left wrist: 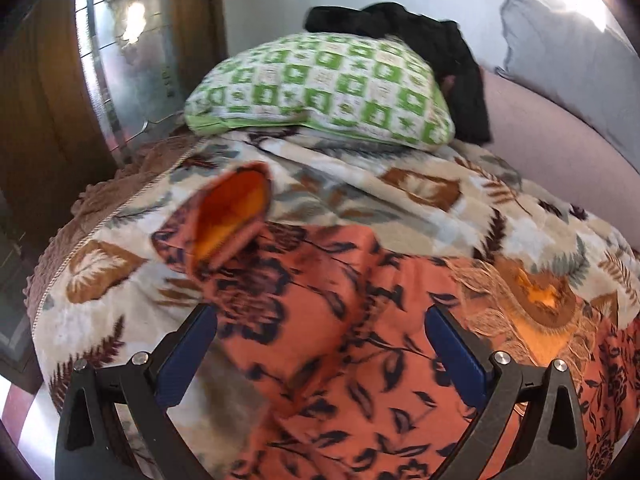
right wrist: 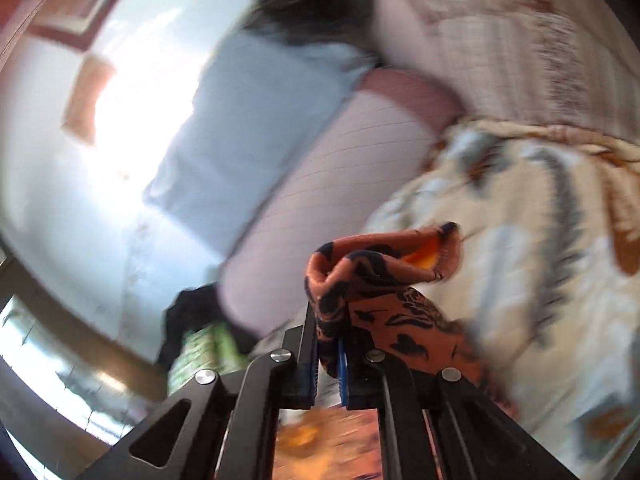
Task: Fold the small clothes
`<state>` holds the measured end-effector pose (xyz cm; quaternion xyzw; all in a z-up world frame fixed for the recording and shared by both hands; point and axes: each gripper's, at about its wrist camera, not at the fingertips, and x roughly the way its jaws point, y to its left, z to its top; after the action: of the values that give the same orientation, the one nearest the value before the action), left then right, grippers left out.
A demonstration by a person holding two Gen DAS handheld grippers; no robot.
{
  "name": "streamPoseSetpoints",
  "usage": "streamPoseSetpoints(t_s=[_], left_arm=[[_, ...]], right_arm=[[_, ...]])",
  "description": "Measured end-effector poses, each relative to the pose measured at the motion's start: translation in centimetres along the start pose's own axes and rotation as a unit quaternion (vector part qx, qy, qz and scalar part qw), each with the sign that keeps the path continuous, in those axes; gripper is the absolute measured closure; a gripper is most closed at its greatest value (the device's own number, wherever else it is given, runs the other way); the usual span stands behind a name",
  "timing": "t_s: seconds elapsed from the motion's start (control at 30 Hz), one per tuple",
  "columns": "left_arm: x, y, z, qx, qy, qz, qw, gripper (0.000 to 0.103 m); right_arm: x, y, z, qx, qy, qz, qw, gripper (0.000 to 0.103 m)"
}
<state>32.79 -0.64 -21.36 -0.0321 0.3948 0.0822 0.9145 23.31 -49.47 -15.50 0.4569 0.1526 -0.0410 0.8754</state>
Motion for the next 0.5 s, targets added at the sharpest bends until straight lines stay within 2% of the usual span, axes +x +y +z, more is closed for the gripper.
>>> streamPoseSetpoints(t_s=[0.1,0.2,0.3,0.4,0.47,0.5], left_arm=[[0.3,3.0,0.6,-0.02,0.001,0.025,0.9995,0.0],[1.0,5.5,0.9,-0.034,0.014,0.037,0.9986,0.0],[1.2,7.9,1.0,-0.049,0.021,0.049,0.9974,0.0],[1.3,9.8,1.1,-0.062,0.02,0.067,0.9956,0.0],[1.4,10.8,1.1,-0.069,0.02,0.072,0.9948,0.0],[1.5,11.1,1.1,-0.072,0.021,0.072,0.9946,0.0]], right_arm=[[2.5,6.4,-4.6,-0.032,0.04,0.044,0.998,0.095],[5.7,11.1,-10.8,-0.062,0.09,0.062,0.992,0.095],[9.3,13.1,-17.6,-0.076,0.154,0.067,0.983,0.095],[13.0,13.3,-24.4,-0.09,0.228,0.05,0.968,0.094],[15.1,12.7,-28.2,-0.1,0.288,0.035,0.952,0.088],[15.2,12.5,-30.3,-0.097,0.32,0.03,0.942,0.072]])
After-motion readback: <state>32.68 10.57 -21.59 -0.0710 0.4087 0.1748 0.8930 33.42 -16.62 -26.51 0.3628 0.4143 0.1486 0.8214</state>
